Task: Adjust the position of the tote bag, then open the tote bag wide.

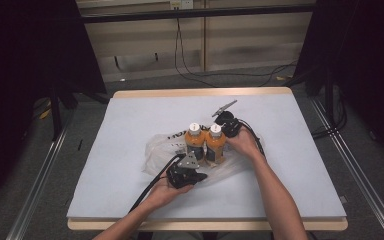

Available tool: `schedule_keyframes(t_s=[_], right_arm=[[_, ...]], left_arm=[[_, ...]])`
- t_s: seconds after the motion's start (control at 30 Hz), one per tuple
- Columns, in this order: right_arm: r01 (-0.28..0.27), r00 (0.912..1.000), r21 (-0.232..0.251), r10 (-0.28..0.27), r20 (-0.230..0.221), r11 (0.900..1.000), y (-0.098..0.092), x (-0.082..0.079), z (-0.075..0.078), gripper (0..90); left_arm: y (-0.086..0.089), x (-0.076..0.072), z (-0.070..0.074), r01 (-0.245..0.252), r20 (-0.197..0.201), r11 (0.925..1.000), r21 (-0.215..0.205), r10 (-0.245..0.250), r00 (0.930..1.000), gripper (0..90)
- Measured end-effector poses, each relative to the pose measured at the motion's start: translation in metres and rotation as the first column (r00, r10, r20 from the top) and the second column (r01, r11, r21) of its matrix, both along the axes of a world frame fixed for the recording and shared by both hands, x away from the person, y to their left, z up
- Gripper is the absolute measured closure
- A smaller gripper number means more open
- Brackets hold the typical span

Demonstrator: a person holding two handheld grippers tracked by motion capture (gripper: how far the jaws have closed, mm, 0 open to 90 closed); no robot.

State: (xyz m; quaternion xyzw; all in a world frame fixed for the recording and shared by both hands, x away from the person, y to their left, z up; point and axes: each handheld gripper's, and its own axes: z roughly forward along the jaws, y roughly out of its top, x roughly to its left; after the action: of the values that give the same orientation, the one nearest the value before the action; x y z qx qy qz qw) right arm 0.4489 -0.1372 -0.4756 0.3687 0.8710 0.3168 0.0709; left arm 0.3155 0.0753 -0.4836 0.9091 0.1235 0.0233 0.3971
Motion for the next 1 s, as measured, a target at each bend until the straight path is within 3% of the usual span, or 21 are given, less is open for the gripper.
schedule_keyframes(t_s=[0.07, 0.2, 0.4, 0.8, 0.93, 1.0], right_arm=[[0.002, 1.0, -0.01, -0.002, 0.008, 1.0, 0.003, 0.002, 0.0, 90.0], [0.025, 0.9996, 0.041, -0.025, -0.017, 0.999, 0.0, 0.007, -0.002, 90.0], [0.033, 0.9994, 0.018, -0.033, -0.007, 0.999, 0.003, 0.008, -0.001, 90.0], [0.07, 0.9976, 0.041, -0.07, -0.002, 0.997, 0.006, 0.019, -0.003, 90.0], [0.078, 0.9969, 0.039, -0.078, 0.002, 0.996, 0.007, 0.02, -0.004, 90.0], [0.078, 0.9969, 0.054, -0.078, 0.008, 0.996, 0.007, 0.023, -0.005, 90.0]], left_arm=[[0.0, -0.003, 0.0, 0.005, 0.008, 1.0, 0.002, -0.005, 1.0, 90.0], [0.001, -0.006, 0.001, 0.021, 0.006, 0.9997, 0.01, -0.022, 0.9998, 90.0], [0.002, -0.009, 0.0, 0.021, -0.006, 0.9998, -0.002, -0.021, 0.9998, 90.0], [0.005, -0.017, 0.002, 0.071, -0.03, 0.9974, 0.011, -0.071, 0.9971, 90.0], [0.005, -0.02, 0.0, 0.076, -0.043, 0.9968, -0.026, -0.077, 0.9961, 90.0], [0.005, -0.02, 0.0, 0.078, -0.053, 0.9967, -0.023, -0.079, 0.9955, 90.0]])
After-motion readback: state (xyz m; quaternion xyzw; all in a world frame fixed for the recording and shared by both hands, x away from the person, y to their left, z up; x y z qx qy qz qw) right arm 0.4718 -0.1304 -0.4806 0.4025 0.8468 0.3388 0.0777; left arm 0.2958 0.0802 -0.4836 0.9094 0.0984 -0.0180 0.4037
